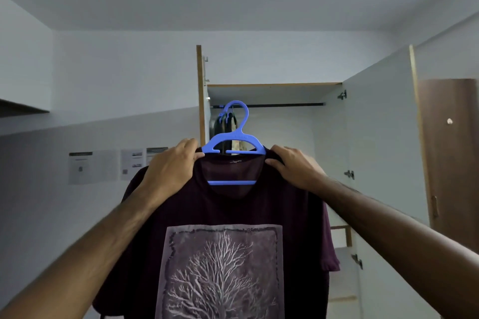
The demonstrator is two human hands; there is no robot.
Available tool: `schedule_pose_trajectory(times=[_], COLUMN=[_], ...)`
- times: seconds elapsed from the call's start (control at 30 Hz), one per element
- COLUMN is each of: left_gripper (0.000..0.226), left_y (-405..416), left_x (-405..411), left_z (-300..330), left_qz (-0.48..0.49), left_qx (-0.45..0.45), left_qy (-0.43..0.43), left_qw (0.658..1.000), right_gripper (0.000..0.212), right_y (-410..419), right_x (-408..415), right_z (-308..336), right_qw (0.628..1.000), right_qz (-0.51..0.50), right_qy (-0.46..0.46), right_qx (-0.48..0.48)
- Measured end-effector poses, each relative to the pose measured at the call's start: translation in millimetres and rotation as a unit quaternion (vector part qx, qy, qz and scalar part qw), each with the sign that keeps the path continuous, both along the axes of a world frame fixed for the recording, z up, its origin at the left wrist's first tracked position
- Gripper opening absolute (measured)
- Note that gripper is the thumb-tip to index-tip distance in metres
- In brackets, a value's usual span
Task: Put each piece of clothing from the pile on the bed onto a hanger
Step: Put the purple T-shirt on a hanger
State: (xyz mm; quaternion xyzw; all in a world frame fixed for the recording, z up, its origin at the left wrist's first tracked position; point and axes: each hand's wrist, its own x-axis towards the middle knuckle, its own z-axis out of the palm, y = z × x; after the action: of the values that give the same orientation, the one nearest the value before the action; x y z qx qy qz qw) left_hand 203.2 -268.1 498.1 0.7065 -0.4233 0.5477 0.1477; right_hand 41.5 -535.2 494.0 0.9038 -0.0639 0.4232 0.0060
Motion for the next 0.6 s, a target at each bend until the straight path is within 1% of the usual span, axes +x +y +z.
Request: schedule_pose_trajectory(times=[0.1,0.2,0.3,0.37,0.5,0.6], left_gripper=[0.029,0.031,0.029,0.028,0.03,0.034], left_y=[-55.4,-114.5,-176.3,-216.8,-297.6,-354.8], left_x=[35.1,73.2,109.8,131.2,170.9,205.6], left_z=[2.7,2.6,-3.0,-3.5,13.2,31.5], left_qz=[0.015,0.03,0.044,0.046,0.092,0.123], left_qx=[0.011,0.017,0.009,0.011,0.024,0.022], left_qy=[-0.022,-0.024,-0.023,-0.024,-0.041,-0.086], left_qw=[1.0,0.999,0.999,0.999,0.995,0.988], right_gripper=[0.032,0.036,0.036,0.036,0.041,0.042], right_y=[-53.9,-112.3,-175.0,-218.4,-307.7,-369.5], right_x=[40.0,77.9,117.4,143.4,195.1,237.1], right_z=[-4.6,-6.8,-8.4,-8.8,0.9,19.3], right_qw=[1.0,0.998,0.998,0.998,0.998,0.997], right_qz=[-0.016,-0.034,-0.041,-0.034,-0.019,0.005], right_qy=[-0.011,-0.01,-0.007,-0.005,-0.014,-0.025], right_qx=[-0.021,-0.042,-0.049,-0.05,-0.066,-0.068])
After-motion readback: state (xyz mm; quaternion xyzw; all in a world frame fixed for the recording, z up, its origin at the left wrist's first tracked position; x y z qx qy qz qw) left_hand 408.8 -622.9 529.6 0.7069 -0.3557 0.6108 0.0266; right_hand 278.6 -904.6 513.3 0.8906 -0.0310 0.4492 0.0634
